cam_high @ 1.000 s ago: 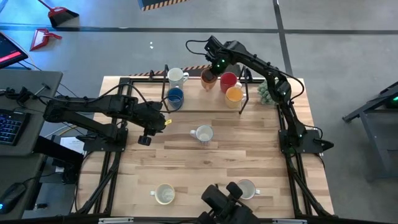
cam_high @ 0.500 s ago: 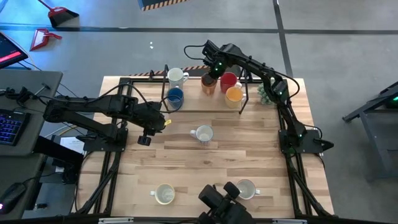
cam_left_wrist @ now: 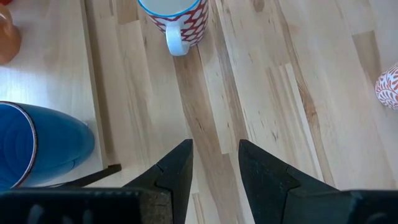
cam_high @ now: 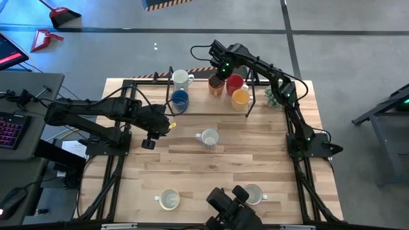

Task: Place coffee mugs
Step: Adjust the orange mug on the shelf

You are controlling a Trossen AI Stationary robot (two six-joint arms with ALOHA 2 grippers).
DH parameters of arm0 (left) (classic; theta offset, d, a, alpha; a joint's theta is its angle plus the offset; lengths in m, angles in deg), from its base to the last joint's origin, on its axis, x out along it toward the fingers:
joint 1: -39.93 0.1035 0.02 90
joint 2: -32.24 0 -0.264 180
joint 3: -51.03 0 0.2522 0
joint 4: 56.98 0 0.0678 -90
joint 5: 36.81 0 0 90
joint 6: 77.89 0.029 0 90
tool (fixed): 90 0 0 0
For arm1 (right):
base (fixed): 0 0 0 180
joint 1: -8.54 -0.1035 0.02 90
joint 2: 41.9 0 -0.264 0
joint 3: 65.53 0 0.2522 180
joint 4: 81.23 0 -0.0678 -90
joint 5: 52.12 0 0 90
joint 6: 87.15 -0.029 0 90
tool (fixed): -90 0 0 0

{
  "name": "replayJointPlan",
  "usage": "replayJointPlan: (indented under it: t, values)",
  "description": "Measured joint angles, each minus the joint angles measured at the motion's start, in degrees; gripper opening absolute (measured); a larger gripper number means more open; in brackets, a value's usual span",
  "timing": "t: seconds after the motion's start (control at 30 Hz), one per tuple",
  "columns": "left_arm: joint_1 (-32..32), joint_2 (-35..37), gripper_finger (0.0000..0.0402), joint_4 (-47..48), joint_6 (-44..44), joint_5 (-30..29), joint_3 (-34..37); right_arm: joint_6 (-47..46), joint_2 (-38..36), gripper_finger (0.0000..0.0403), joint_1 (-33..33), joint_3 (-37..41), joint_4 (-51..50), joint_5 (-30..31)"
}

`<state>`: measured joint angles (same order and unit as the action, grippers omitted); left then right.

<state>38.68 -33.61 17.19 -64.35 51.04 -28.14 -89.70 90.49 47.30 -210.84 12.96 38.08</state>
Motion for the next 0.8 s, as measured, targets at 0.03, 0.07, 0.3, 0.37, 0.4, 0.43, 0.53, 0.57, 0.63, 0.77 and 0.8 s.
replayJointPlan:
  t: [0.03,0.07,0.3,0.37,0.4,0.43,0.53,0.57,0.63,0.77,0.8]
  values:
    - [0.00,0.00,0.0120,0.00,0.00,0.00,0.00,0.02,0.00,0.0000,0.00,-0.01,-0.01,0.02]
    - [0.00,-0.01,0.0120,0.00,0.00,0.00,0.00,0.03,0.00,0.0000,0.00,-0.02,0.00,0.03]
    - [0.00,0.00,0.0120,0.04,-0.04,0.00,0.00,0.23,0.00,0.0020,-0.02,-0.02,0.00,1.13]
    - [0.00,0.00,0.0120,0.09,-0.07,0.00,0.00,0.75,0.00,0.0032,0.00,-0.02,0.01,1.28]
    - [0.00,-0.01,0.0120,0.13,-0.07,0.00,0.00,0.87,0.00,0.0038,0.00,-0.02,0.03,1.28]
    - [0.00,0.00,0.0120,0.17,-0.08,0.00,0.00,0.87,0.00,0.0044,0.01,-0.02,0.04,1.29]
    - [0.00,0.00,0.0120,0.23,-0.07,0.00,0.00,1.09,0.00,0.0059,0.00,-0.02,0.04,1.11]
    - [0.00,0.00,0.0120,0.24,-0.07,0.00,0.00,1.11,0.00,0.0063,0.00,-0.02,0.08,1.08]
    - [0.00,-0.01,0.0120,0.24,0.00,0.00,0.00,1.11,0.00,0.0070,-0.07,-0.02,0.40,0.95]
    - [0.00,-0.01,0.0120,0.24,0.02,0.00,0.00,1.38,0.02,0.0079,-0.13,-0.36,0.30,0.04]
    - [-0.01,-0.01,0.0120,0.24,0.02,-0.01,0.00,1.41,0.04,0.0080,-0.13,-0.90,0.23,0.03]
